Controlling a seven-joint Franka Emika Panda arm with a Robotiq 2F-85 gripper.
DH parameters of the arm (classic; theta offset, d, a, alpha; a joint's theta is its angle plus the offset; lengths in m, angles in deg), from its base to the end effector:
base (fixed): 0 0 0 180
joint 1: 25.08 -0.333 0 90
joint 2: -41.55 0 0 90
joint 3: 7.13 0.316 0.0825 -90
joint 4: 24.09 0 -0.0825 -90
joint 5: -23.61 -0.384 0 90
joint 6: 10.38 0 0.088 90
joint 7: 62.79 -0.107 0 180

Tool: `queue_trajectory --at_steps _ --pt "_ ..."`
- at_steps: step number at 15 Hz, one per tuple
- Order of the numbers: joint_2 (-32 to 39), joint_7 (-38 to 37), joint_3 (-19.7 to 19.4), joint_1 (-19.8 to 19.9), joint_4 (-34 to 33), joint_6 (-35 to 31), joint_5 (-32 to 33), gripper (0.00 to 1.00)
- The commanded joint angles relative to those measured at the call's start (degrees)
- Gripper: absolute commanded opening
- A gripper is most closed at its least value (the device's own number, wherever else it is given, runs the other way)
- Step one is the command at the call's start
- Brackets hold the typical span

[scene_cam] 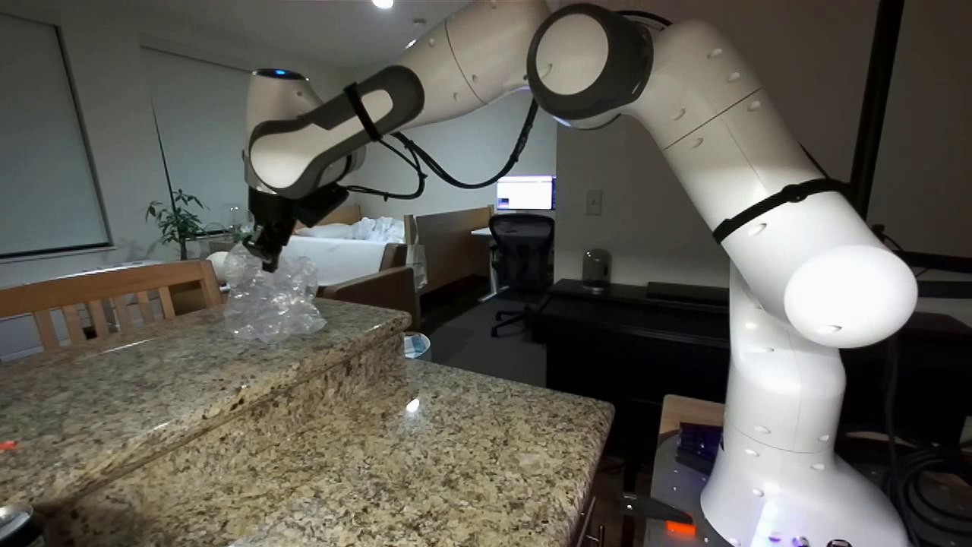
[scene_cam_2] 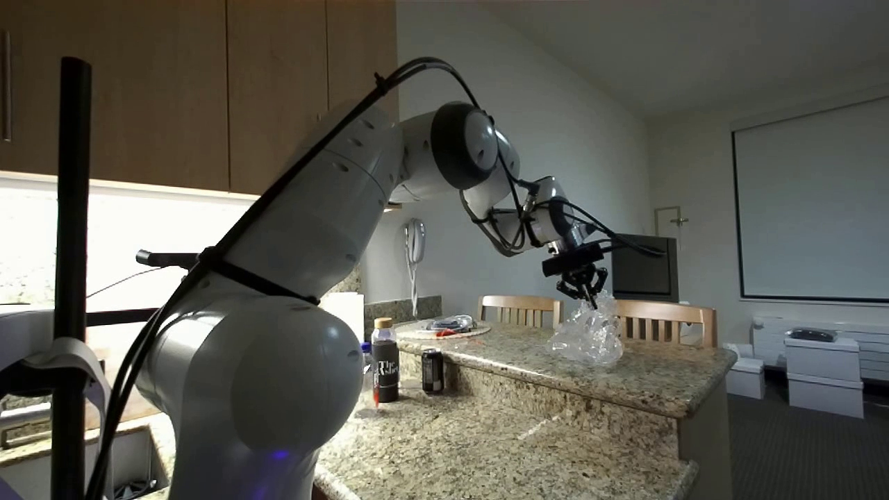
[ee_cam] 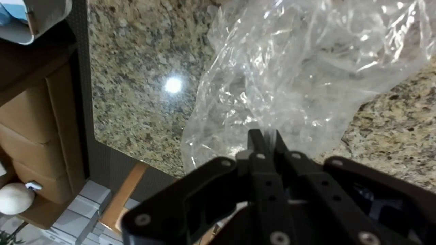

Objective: Move the plastic to the top part of the table.

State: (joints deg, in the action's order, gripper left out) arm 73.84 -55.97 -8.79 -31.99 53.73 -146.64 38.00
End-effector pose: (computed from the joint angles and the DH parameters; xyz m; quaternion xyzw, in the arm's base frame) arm 0.7503 0.0715 0.4447 0.9524 0.1735 0.2227 0.1149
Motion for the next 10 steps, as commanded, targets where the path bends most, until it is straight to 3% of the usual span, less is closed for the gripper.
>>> queue_trajectory --at_steps 1,3,10 --pt "2.21 -2.49 -0.50 0.28 -3.75 4.07 -0.06 0.32" --pt "2.41 -1.83 -0.11 0.71 -4.63 5.39 -0.77 0.40" --pt "1.58 0.13 1.20 1.49 -6.93 11.78 -2.48 0.84"
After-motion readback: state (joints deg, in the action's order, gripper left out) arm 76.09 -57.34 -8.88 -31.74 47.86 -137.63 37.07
